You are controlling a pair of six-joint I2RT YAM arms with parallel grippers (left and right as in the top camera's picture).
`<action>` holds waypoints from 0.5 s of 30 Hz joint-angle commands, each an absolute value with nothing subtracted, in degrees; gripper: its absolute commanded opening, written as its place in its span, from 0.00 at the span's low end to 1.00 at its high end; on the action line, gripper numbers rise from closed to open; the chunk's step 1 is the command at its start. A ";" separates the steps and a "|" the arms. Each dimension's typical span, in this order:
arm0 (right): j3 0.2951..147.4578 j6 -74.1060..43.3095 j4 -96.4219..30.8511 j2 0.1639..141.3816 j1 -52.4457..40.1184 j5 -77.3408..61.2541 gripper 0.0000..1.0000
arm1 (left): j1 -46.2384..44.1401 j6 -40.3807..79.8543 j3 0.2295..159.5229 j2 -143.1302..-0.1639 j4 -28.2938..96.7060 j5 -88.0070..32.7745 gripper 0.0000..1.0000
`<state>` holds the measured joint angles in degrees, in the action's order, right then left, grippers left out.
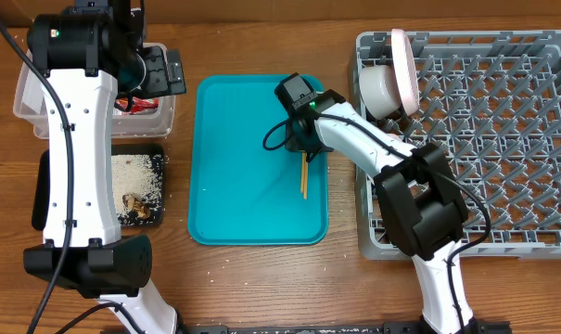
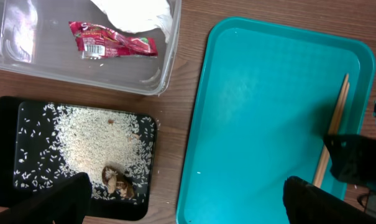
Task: Sort waste into correct bins and load items into the dishwasher
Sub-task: 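Lift the chopsticks and stand them upright in the rack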
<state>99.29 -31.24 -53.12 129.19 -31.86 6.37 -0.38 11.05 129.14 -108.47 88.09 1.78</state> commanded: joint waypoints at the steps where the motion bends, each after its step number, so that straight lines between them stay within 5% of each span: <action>1: 103.90 -31.09 -59.37 132.66 -31.35 3.75 0.05 | -0.38 11.84 129.73 -108.86 88.03 2.07 1.00; 15: 125.10 -26.57 -77.49 131.37 -30.55 4.64 0.05 | -0.38 11.84 129.73 -108.86 88.03 2.07 1.00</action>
